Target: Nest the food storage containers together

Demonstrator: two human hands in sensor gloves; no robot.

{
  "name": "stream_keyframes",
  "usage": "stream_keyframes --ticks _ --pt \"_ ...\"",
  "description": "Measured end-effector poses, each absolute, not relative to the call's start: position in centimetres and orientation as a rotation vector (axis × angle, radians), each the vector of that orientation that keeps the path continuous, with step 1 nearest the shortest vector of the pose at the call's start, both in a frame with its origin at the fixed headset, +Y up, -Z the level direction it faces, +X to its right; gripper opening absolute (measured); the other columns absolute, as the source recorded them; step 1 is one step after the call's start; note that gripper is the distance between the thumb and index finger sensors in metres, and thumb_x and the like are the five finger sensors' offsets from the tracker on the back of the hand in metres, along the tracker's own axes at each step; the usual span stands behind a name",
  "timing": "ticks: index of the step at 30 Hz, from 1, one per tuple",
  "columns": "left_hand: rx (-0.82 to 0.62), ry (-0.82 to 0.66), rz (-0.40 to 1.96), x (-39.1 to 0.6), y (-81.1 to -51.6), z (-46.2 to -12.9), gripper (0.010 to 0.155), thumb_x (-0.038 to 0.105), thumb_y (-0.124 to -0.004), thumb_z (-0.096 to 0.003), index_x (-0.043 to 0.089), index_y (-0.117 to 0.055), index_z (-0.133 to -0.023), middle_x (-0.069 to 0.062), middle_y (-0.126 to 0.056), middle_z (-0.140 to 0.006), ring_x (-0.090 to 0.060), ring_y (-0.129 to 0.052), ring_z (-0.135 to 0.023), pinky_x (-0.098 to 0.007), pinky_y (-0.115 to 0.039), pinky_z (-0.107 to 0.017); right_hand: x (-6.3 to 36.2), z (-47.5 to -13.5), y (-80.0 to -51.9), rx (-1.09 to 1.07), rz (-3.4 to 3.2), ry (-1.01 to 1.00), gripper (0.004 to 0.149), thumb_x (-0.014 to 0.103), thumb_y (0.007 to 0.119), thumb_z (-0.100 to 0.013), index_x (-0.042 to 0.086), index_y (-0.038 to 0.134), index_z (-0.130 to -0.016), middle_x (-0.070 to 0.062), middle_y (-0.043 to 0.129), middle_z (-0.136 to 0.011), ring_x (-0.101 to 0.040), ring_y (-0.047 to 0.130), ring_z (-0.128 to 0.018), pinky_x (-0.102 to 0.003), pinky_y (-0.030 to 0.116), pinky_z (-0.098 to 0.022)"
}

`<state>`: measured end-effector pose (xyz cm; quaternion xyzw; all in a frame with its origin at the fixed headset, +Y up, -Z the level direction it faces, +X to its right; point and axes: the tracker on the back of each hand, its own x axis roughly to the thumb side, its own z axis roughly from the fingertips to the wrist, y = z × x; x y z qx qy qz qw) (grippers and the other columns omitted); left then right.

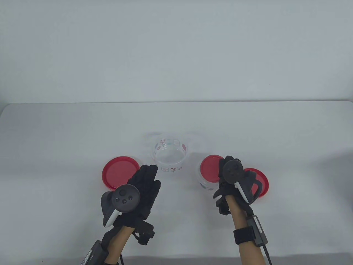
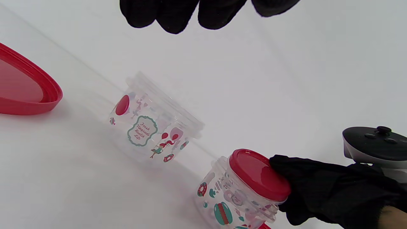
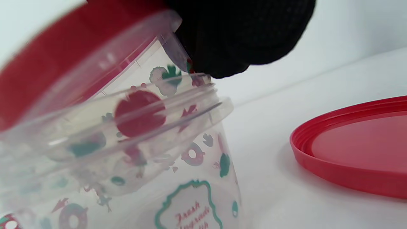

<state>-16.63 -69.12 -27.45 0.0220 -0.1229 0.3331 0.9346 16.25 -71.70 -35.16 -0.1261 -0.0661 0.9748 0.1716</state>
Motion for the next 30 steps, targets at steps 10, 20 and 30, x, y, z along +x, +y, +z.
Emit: stream_keyframes --ticks 10,20,30 --pt "0.011 -0.240 0.697 -16.8 -69.6 -27.8 0.064 0.051 -0.045 -0.0662 0.026 -0.033 -0.123 -0.014 -0.037 -0.129 -0.045 -0.040 -0.115 -0.065 -0.032 -0.078 17.0 -35.2 -71.5 -0.377 2.683 -0.175 0.055 0.041 0.060 -0.064 0.004 0.066 -0.104 -0.020 0.073 -0.089 -0.032 0.084 -0.058 -0.038 0.079 -0.036" --pt "-0.010 -0.215 0.717 -17.2 -69.9 -28.1 0.064 0.051 -0.045 -0.0662 0.026 -0.033 -0.123 -0.014 -0.036 -0.129 -0.045 -0.039 -0.115 -0.065 -0.031 -0.078 17.8 -35.1 -75.3 -0.424 2.588 0.133 0.061 0.041 0.060 -0.064 0.002 0.052 -0.110 -0.025 0.063 -0.101 -0.029 0.086 -0.055 -0.036 0.080 -0.034" --pt "-0.074 -0.190 0.732 -17.3 -71.1 -28.6 0.064 0.052 -0.045 -0.0663 0.025 -0.031 -0.124 -0.014 -0.033 -0.129 -0.045 -0.036 -0.115 -0.065 -0.028 -0.078 19.1 -35.1 -77.6 -0.418 2.139 0.297 0.061 0.033 0.055 -0.066 0.000 0.032 -0.112 -0.031 0.050 -0.107 -0.029 0.090 -0.047 -0.033 0.083 -0.030"
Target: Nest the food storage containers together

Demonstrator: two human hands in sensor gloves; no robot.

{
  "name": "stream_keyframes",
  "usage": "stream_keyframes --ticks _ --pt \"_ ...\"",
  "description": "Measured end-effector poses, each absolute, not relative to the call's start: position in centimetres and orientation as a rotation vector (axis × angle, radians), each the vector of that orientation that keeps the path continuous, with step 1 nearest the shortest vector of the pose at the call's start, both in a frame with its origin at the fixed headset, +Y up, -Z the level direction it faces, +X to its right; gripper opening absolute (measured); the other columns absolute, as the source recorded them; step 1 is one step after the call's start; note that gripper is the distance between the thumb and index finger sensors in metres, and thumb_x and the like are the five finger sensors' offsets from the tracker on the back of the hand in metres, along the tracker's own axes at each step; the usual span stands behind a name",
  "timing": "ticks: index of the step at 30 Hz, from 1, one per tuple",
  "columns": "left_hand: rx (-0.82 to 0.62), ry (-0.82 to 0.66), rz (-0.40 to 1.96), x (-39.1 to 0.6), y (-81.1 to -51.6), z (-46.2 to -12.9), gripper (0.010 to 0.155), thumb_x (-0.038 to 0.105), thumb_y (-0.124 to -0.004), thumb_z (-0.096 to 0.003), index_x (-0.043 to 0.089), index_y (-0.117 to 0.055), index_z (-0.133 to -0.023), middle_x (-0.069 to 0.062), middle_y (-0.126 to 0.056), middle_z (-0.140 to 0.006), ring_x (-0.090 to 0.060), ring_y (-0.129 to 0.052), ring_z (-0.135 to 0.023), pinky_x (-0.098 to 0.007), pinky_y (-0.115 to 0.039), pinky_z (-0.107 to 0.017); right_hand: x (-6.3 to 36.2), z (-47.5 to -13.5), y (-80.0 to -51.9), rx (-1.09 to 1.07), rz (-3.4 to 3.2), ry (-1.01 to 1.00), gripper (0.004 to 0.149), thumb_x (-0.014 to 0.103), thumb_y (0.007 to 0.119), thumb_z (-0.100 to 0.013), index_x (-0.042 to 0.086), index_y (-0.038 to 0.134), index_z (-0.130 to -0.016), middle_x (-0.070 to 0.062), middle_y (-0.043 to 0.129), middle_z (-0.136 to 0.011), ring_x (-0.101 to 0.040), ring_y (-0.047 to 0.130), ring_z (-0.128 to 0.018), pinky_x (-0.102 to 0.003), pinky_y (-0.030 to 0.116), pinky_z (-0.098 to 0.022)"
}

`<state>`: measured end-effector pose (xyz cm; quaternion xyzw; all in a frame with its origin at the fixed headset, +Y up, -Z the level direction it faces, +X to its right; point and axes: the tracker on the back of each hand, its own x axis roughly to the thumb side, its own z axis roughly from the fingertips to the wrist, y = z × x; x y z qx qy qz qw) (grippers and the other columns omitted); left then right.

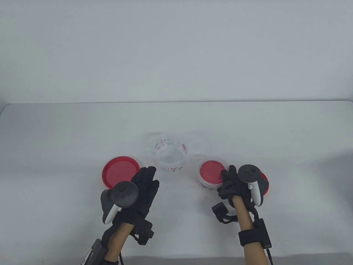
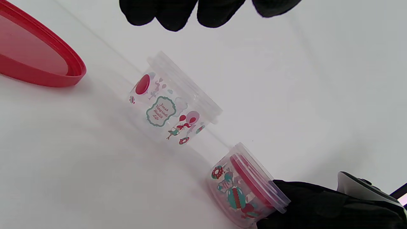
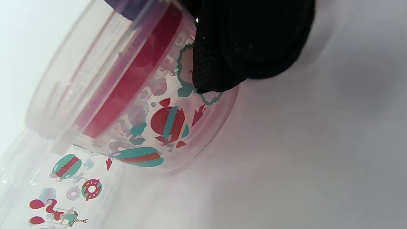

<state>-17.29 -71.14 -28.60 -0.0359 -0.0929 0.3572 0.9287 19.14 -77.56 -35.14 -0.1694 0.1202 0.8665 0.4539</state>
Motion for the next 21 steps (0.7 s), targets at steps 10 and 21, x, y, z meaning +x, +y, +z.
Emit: stream_keyframes --ticks 10,21 --pt "-0.086 -0.183 0.858 -17.7 -71.9 -28.7 0.069 0.056 -0.045 -0.0656 0.028 -0.021 -0.124 -0.014 -0.019 -0.130 -0.045 -0.022 -0.117 -0.068 -0.014 -0.075 18.3 -34.4 -75.5 -0.306 2.111 0.156 0.058 0.026 0.056 -0.065 0.000 0.034 -0.112 -0.029 0.050 -0.106 -0.028 0.091 -0.043 -0.031 0.083 -0.027" --pt "-0.137 -0.183 1.506 -18.6 -74.1 -29.3 0.073 0.059 -0.044 -0.0652 0.025 -0.015 -0.123 -0.015 -0.020 -0.130 -0.046 -0.026 -0.116 -0.069 -0.022 -0.076 13.0 -32.2 -71.5 0.089 1.832 0.187 0.058 0.027 0.056 -0.065 0.001 0.035 -0.112 -0.029 0.050 -0.107 -0.028 0.091 -0.042 -0.031 0.084 -0.026"
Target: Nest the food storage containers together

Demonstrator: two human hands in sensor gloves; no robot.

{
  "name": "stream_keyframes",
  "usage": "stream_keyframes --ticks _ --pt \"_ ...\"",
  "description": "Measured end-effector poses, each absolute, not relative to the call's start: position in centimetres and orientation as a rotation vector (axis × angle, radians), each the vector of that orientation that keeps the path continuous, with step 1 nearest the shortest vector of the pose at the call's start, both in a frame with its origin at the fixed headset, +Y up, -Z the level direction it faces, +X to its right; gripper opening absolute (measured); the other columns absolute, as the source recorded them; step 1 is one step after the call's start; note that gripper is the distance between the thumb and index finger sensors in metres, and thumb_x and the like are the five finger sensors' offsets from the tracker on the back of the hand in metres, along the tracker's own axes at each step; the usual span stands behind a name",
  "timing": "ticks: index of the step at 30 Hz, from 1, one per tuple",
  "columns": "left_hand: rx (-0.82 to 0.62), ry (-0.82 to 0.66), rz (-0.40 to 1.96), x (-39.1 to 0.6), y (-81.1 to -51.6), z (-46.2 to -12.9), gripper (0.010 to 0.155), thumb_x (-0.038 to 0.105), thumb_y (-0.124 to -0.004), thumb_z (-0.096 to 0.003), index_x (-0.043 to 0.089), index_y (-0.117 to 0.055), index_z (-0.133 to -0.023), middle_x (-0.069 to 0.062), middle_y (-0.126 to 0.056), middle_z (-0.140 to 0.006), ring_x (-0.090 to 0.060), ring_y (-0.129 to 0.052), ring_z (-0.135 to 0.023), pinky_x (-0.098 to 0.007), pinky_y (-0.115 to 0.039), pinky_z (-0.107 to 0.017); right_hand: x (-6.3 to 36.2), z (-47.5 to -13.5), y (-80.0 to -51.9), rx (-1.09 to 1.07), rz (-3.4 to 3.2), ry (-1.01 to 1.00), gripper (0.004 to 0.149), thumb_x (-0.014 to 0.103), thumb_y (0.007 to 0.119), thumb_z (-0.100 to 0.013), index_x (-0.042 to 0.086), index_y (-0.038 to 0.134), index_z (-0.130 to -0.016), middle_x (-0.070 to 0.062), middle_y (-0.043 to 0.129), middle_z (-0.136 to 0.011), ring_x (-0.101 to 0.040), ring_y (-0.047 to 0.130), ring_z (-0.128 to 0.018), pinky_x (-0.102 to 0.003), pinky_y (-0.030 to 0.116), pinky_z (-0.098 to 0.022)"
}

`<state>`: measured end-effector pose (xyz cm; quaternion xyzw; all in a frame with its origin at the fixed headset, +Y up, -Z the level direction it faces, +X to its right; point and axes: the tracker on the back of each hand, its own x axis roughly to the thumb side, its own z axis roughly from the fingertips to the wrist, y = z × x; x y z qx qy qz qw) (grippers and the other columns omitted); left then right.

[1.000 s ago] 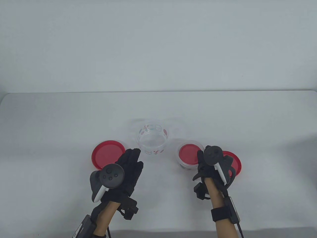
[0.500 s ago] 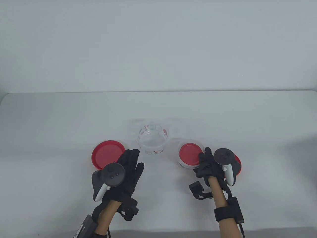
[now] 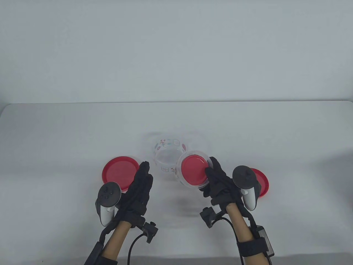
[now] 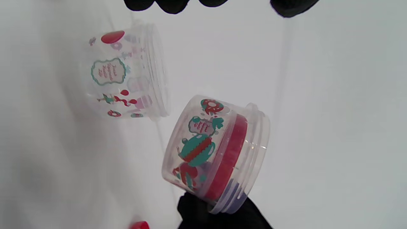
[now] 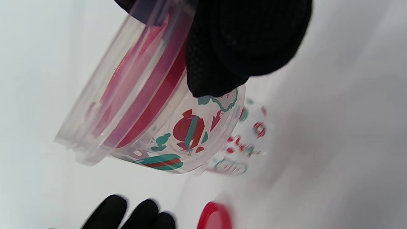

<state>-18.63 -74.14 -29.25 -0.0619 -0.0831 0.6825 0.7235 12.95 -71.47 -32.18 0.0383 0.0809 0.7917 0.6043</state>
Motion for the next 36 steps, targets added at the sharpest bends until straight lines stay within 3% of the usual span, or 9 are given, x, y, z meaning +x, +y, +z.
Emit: stream_keyframes --ticks 8,19,25,28,32,36 --pt "-0.416 -0.214 2.006 -17.2 -77.0 -29.4 0.078 0.063 -0.039 -0.0659 0.023 -0.004 -0.122 -0.018 -0.010 -0.129 -0.047 -0.018 -0.116 -0.070 -0.022 -0.075 10.1 -30.9 -71.4 0.238 1.715 0.275 0.058 0.027 0.056 -0.065 0.000 0.034 -0.112 -0.029 0.051 -0.106 -0.028 0.091 -0.042 -0.031 0.084 -0.026" --pt "-0.705 -0.273 2.284 -14.4 -78.0 -28.2 0.081 0.071 -0.037 -0.0647 0.030 0.003 -0.122 -0.017 -0.004 -0.129 -0.058 -0.019 -0.112 -0.072 -0.039 -0.073 7.7 -30.1 -72.5 0.312 1.707 0.419 0.058 0.026 0.055 -0.065 -0.002 0.033 -0.111 -0.031 0.051 -0.105 -0.026 0.092 -0.043 -0.031 0.084 -0.026" --pt "-0.758 -0.317 2.381 -13.9 -78.9 -28.5 0.079 0.069 -0.034 -0.0660 0.030 0.008 -0.120 -0.017 0.000 -0.127 -0.056 -0.021 -0.114 -0.067 -0.043 -0.076 8.0 -30.4 -72.4 0.328 1.723 0.444 0.061 0.032 0.054 -0.066 -0.002 0.033 -0.112 -0.031 0.050 -0.105 -0.029 0.091 -0.048 -0.034 0.083 -0.029" --pt "-0.760 -0.364 2.397 -13.8 -78.7 -28.6 0.080 0.068 -0.034 -0.0665 0.028 0.010 -0.119 -0.017 0.003 -0.126 -0.055 -0.018 -0.114 -0.066 -0.042 -0.077 9.6 -30.6 -71.4 0.305 1.731 0.377 0.063 0.041 0.052 -0.067 -0.001 0.039 -0.112 -0.031 0.054 -0.104 -0.031 0.091 -0.050 -0.034 0.083 -0.029" --pt "-0.728 -0.381 2.393 -14.2 -78.4 -28.7 0.080 0.068 -0.033 -0.0669 0.026 0.012 -0.118 -0.018 0.003 -0.126 -0.055 -0.019 -0.115 -0.066 -0.043 -0.077 14.3 -31.4 -69.7 0.121 1.869 0.116 0.062 0.040 0.054 -0.066 0.000 0.044 -0.112 -0.030 0.060 -0.102 -0.033 0.090 -0.055 -0.033 0.082 -0.028" --pt "-0.724 -0.396 2.429 -14.3 -78.2 -28.8 0.081 0.068 -0.032 -0.0669 0.025 0.014 -0.118 -0.017 0.004 -0.126 -0.055 -0.017 -0.115 -0.066 -0.042 -0.077 20.5 -32.0 -69.8 -0.163 2.105 -0.083 0.060 0.039 0.057 -0.066 -0.001 0.049 -0.110 -0.029 0.064 -0.098 -0.036 0.087 -0.061 -0.035 0.081 -0.032"
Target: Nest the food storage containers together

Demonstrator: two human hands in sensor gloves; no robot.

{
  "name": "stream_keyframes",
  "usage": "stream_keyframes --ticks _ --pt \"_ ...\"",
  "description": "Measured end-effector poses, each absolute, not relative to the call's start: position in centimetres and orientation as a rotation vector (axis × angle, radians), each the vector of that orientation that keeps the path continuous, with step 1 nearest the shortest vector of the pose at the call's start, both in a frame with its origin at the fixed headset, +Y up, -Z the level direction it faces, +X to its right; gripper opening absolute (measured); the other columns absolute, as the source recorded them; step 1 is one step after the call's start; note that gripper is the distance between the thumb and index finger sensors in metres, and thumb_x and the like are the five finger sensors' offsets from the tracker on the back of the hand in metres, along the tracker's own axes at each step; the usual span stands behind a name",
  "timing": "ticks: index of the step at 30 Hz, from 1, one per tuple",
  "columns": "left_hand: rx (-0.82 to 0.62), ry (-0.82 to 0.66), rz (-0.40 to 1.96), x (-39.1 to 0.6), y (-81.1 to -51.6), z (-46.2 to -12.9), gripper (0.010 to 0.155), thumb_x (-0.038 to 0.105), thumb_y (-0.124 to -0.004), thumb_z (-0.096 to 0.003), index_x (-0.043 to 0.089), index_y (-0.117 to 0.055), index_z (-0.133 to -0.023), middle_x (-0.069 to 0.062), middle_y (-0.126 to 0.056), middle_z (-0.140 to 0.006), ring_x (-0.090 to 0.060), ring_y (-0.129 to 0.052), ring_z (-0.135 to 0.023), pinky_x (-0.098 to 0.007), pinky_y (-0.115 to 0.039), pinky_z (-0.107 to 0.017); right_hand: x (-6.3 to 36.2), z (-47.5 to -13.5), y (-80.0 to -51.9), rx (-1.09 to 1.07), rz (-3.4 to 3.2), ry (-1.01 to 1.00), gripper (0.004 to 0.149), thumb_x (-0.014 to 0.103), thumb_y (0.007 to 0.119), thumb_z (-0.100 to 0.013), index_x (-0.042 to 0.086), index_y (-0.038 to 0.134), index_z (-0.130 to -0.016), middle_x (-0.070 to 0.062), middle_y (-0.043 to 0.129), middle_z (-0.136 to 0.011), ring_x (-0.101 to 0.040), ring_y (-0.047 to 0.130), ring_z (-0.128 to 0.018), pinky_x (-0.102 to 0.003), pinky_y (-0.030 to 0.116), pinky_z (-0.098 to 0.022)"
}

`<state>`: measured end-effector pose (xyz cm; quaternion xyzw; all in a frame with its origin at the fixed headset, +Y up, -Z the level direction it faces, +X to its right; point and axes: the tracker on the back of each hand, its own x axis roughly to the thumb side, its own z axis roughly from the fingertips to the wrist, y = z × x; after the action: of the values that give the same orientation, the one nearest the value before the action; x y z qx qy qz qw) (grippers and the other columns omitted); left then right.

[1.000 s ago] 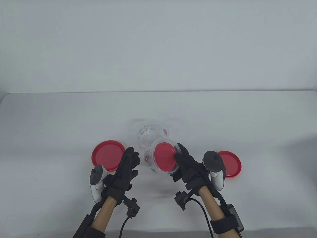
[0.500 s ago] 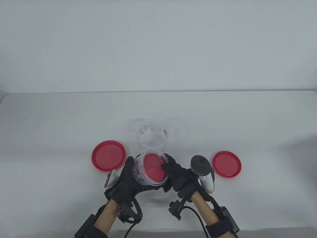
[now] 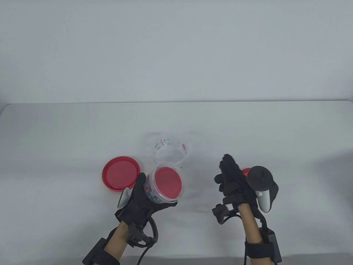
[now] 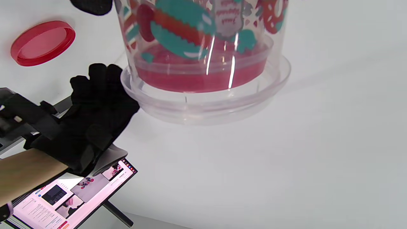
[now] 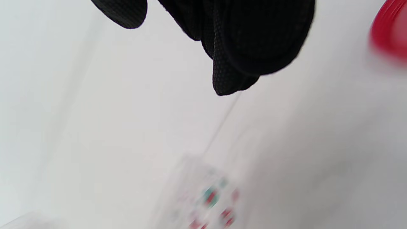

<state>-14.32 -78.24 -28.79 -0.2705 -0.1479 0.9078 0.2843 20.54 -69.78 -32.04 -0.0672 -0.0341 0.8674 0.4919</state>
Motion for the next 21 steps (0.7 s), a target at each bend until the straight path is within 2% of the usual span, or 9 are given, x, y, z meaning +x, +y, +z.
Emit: stream_keyframes --ticks 4,7,13,18,21 --pt "-0.712 -0.414 2.423 -14.4 -77.9 -28.8 0.081 0.068 -0.031 -0.0670 0.025 0.016 -0.117 -0.018 0.005 -0.126 -0.055 -0.017 -0.115 -0.066 -0.042 -0.078 25.6 -31.9 -71.0 -0.423 2.295 -0.136 0.058 0.038 0.061 -0.065 0.000 0.052 -0.108 -0.028 0.066 -0.096 -0.038 0.086 -0.062 -0.037 0.080 -0.033" --pt "-0.716 -0.426 2.435 -14.5 -78.0 -28.8 0.081 0.068 -0.031 -0.0670 0.025 0.017 -0.116 -0.018 0.005 -0.125 -0.055 -0.017 -0.115 -0.065 -0.042 -0.078 27.8 -31.9 -72.0 -0.581 2.583 -0.152 0.057 0.040 0.062 -0.064 0.003 0.054 -0.107 -0.023 0.068 -0.095 -0.034 0.087 -0.062 -0.034 0.081 -0.033" --pt "-0.704 -0.429 2.434 -14.5 -77.8 -28.8 0.081 0.068 -0.031 -0.0670 0.025 0.017 -0.116 -0.017 0.006 -0.125 -0.055 -0.015 -0.115 -0.065 -0.041 -0.078 28.8 -32.2 -75.7 -0.788 2.674 -0.013 0.053 0.038 0.064 -0.063 0.005 0.056 -0.104 -0.022 0.065 -0.096 -0.037 0.081 -0.069 -0.035 0.078 -0.038" --pt "-0.699 -0.444 2.445 -14.5 -77.6 -28.8 0.081 0.069 -0.031 -0.0670 0.025 0.018 -0.116 -0.017 0.006 -0.125 -0.055 -0.015 -0.115 -0.065 -0.041 -0.078 29.3 -32.1 -76.6 -0.898 2.651 -0.007 0.051 0.037 0.065 -0.063 0.006 0.056 -0.102 -0.020 0.065 -0.095 -0.036 0.080 -0.068 -0.034 0.078 -0.038" --pt "-0.710 -0.435 2.449 -14.5 -77.7 -28.8 0.081 0.068 -0.030 -0.0670 0.025 0.018 -0.116 -0.017 0.007 -0.125 -0.054 -0.015 -0.115 -0.065 -0.040 -0.078 29.7 -31.9 -77.5 -0.975 2.608 0.134 0.052 0.038 0.064 -0.064 0.005 0.053 -0.103 -0.021 0.062 -0.096 -0.034 0.076 -0.068 -0.033 0.077 -0.038"
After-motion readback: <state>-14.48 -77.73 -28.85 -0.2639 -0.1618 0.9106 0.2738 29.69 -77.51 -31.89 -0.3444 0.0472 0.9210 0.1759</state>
